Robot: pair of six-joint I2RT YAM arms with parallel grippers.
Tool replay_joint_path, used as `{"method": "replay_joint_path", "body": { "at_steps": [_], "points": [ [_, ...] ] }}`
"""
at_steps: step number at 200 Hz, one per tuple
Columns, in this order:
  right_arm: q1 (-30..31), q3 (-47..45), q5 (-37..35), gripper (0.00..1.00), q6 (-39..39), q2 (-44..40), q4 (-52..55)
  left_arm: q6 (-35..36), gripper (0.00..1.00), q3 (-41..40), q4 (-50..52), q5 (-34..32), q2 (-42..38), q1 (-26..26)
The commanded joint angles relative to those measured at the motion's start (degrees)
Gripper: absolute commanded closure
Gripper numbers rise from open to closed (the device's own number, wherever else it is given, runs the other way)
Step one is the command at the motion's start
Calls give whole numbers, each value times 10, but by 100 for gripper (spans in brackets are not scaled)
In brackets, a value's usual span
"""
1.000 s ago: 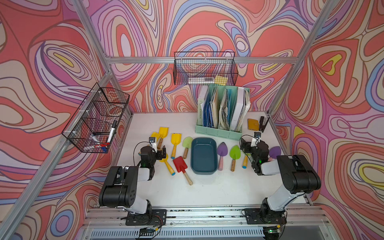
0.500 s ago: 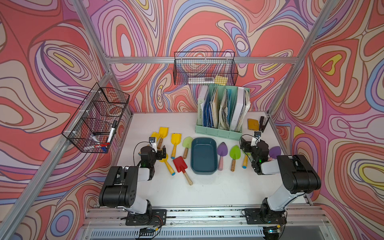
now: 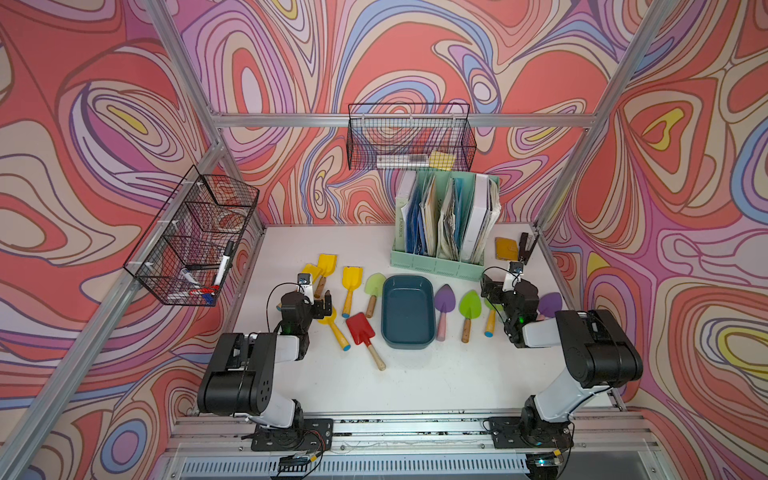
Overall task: Put the shovel into the storage box
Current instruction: Pick up the shovel from the center of the board.
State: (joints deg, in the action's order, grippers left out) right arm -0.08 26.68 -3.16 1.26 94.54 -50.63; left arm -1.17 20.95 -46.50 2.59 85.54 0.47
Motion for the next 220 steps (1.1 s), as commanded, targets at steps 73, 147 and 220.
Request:
{"method": "replay_joint_path", "body": {
  "at_steps": [73,147,220],
  "points": [
    [-2,261,-222,19,176,-173,740,-135,1,183,412,-124,-234,-34],
    [-4,335,-144,16,260,-208,1057,-149,1,489,860,-352,-116,-283],
    [-37,334,-124,16,275,-226,1157,-250,1,516,957,-146,-85,-347]
  ]
}}
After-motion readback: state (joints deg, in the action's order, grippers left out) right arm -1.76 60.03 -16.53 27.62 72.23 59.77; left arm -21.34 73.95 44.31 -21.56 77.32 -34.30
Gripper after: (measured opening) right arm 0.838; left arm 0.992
